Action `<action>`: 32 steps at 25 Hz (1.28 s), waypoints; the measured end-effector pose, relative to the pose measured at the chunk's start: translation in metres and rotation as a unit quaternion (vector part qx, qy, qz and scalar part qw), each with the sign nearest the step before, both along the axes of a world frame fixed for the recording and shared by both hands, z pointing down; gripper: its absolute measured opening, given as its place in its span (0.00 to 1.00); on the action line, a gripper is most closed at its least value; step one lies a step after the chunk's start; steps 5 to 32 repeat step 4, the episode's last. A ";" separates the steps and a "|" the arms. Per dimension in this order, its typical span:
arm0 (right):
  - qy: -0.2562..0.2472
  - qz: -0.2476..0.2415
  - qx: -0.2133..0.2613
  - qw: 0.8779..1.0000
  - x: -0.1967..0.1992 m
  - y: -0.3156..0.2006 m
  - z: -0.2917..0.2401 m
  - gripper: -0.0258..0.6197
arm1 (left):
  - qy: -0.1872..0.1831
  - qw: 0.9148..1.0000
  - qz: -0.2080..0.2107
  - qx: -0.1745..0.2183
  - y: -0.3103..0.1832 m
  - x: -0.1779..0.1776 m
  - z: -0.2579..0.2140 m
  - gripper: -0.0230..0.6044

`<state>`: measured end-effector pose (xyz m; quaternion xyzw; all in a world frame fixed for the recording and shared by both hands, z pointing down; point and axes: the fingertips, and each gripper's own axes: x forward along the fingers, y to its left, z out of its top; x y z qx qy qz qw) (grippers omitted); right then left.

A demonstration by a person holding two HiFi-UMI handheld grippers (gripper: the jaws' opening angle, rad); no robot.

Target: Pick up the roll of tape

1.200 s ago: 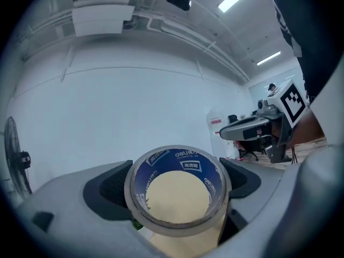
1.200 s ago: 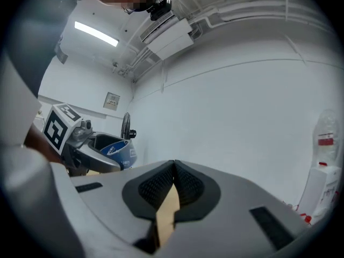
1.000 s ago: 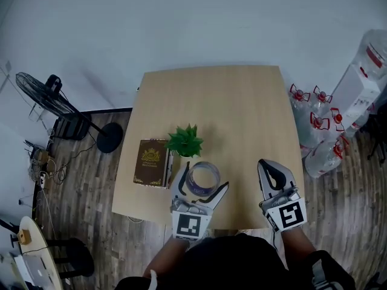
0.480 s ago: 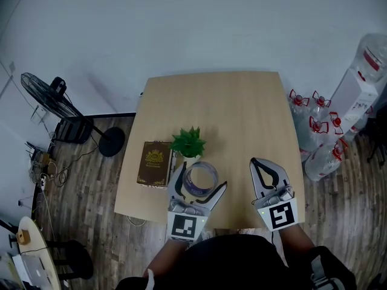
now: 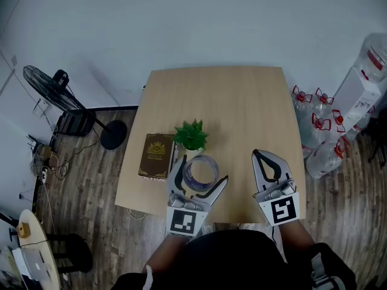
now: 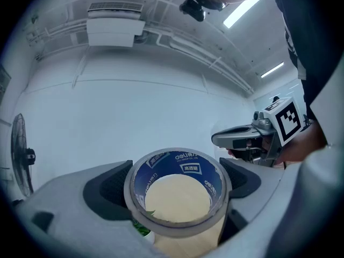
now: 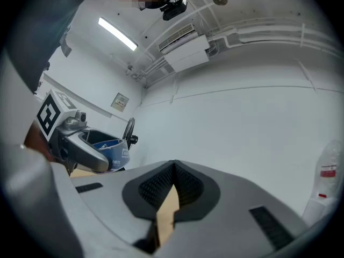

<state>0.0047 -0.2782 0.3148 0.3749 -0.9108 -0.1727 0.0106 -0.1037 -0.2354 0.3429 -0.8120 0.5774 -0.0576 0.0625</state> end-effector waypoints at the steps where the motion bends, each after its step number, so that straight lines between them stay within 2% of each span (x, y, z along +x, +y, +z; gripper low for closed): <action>1: -0.007 0.000 -0.004 1.000 0.000 -0.001 -0.001 0.03 | -0.001 1.000 0.000 0.001 0.000 0.000 0.001 0.85; 4: -0.028 0.003 -0.029 0.999 0.002 -0.004 0.001 0.03 | -0.001 1.000 -0.001 0.002 0.003 -0.001 0.003 0.85; 32: -0.028 0.003 -0.029 0.999 0.002 -0.004 0.001 0.03 | -0.001 1.000 -0.001 0.002 0.003 -0.001 0.003 0.85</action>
